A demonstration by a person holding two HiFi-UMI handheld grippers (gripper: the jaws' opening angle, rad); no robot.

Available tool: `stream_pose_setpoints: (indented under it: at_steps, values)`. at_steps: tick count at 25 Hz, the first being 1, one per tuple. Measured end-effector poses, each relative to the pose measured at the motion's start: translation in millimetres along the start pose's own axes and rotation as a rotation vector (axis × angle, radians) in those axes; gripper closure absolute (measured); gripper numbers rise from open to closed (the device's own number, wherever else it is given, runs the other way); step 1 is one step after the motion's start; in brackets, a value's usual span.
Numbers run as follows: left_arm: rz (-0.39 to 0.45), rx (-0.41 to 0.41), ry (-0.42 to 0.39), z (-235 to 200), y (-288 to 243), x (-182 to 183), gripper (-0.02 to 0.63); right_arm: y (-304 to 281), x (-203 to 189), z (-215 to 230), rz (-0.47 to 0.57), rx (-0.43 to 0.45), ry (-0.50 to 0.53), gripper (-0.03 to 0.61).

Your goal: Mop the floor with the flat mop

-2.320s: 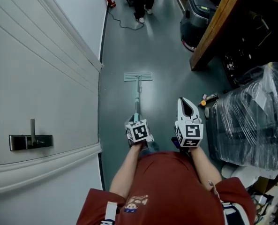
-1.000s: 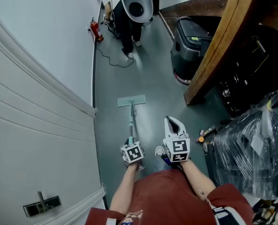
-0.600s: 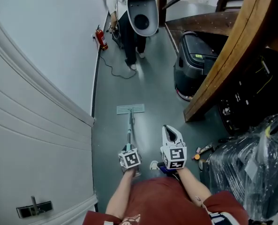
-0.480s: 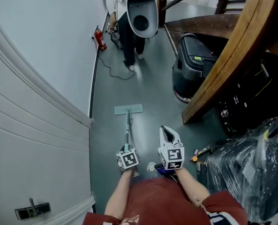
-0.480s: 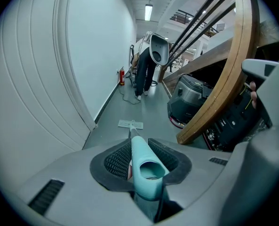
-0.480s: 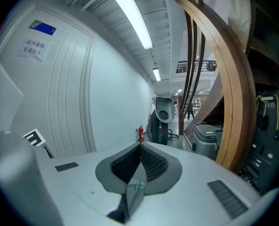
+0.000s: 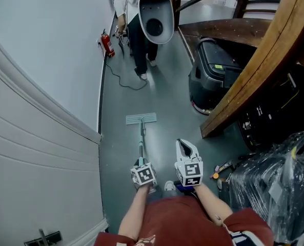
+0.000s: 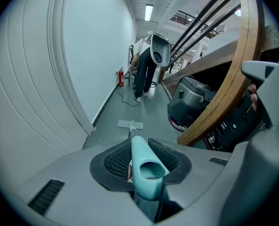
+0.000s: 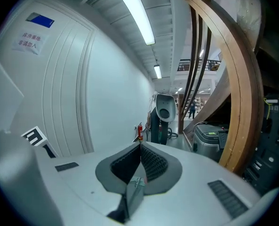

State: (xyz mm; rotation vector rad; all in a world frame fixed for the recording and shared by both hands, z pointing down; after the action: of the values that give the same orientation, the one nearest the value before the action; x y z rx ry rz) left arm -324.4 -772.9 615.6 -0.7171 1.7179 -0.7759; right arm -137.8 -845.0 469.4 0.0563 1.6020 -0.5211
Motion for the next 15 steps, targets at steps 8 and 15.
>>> stream_pose_setpoints:
  at_steps: [8, 15]
  values:
    - [-0.004, -0.010, 0.007, -13.5, -6.6, 15.0, 0.489, -19.0, 2.4, -13.1, -0.007, 0.003, 0.001, 0.560]
    - [0.008, -0.007, -0.004, -15.4, -7.0, 17.7, 0.489, -19.6, 4.1, -16.6, -0.002, 0.008, 0.002, 0.560]
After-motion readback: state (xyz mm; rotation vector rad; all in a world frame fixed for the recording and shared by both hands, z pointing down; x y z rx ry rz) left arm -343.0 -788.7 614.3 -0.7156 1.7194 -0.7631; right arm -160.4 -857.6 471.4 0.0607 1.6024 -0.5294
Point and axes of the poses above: the fingertips, and each gripper's own axes: y backward along the fingers, z to its right, x out of its top, the point moved 4 cm from there along y, backward along the fingers, and after that the axes turned 9 degrees about -x, right-handed, at the moved point
